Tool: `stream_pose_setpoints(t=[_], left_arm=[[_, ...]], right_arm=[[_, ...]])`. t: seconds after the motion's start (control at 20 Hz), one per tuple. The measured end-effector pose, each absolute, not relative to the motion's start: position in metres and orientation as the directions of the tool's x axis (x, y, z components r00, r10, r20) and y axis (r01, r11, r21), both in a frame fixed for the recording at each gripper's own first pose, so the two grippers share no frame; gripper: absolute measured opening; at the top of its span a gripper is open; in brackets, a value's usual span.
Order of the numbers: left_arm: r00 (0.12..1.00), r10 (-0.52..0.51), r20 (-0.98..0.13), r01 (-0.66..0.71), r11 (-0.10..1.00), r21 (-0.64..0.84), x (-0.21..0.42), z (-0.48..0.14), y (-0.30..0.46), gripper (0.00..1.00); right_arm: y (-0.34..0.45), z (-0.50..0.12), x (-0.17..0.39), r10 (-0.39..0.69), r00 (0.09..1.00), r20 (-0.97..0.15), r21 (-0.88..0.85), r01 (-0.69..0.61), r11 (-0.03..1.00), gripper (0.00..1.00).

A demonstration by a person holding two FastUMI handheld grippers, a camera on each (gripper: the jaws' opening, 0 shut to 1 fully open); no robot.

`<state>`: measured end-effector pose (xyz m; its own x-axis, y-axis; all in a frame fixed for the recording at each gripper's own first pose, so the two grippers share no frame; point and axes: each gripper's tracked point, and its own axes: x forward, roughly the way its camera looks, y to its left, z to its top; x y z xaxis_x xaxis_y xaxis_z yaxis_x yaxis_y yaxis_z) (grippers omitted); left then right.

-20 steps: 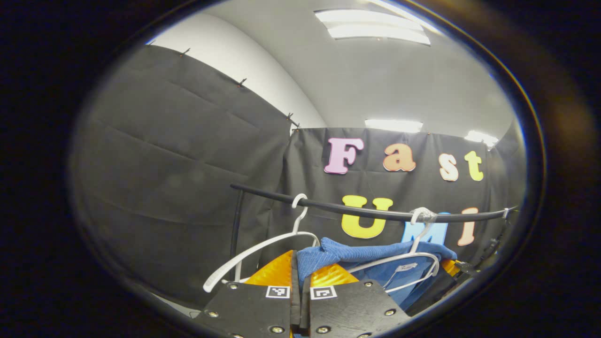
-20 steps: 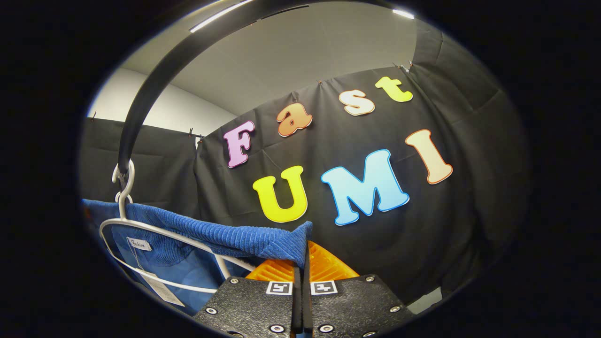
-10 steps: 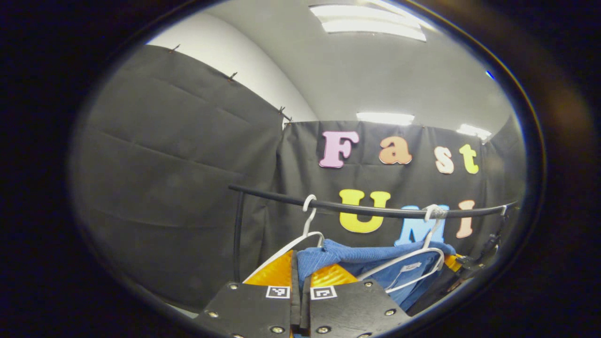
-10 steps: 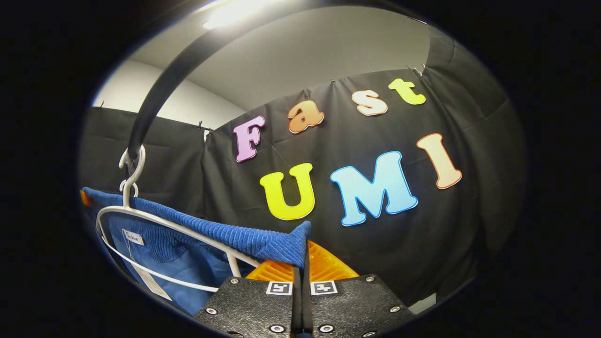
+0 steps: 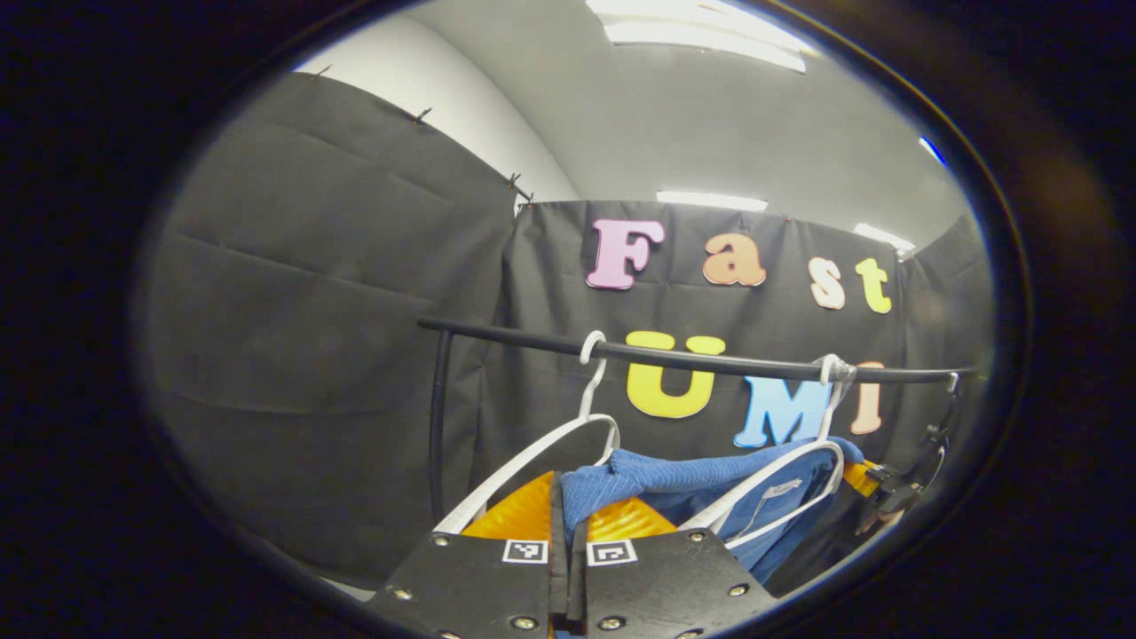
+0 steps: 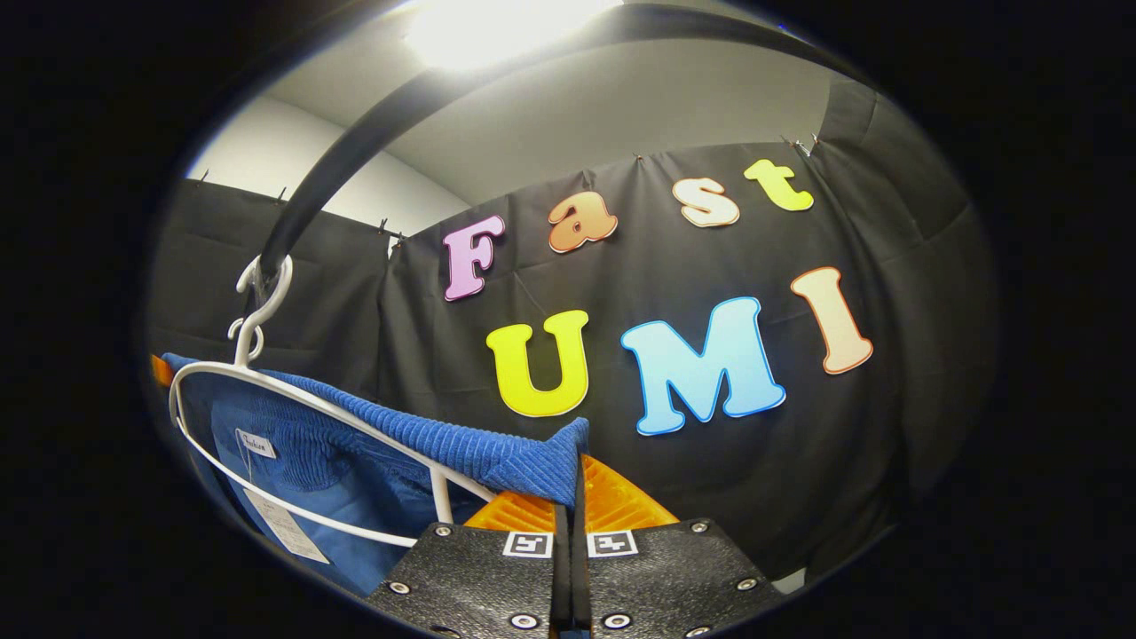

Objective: Grasp the clothes on the hanger with both hands and then place them into the laundry hamper below.

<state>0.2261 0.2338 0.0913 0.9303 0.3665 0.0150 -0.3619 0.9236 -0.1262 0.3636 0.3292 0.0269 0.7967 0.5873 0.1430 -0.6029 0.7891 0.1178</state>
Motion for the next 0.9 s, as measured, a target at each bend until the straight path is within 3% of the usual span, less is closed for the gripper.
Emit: stream_pose_setpoints(t=[0.25, 0.9], left_arm=[[0.951, 0.310, 0.001, -0.304, 0.933, -0.190, 0.240, 0.070, 0.237, 0.00], [0.973, 0.232, -0.011, -0.230, 0.959, -0.164, 0.244, 0.023, 0.230, 0.02]], right_arm=[[0.331, 0.022, 0.369, 0.576, 0.802, 0.156, 0.061, -0.590, 0.805, 0.00], [0.322, 0.039, 0.381, 0.541, 0.808, 0.234, -0.053, -0.545, 0.837, 0.00]])
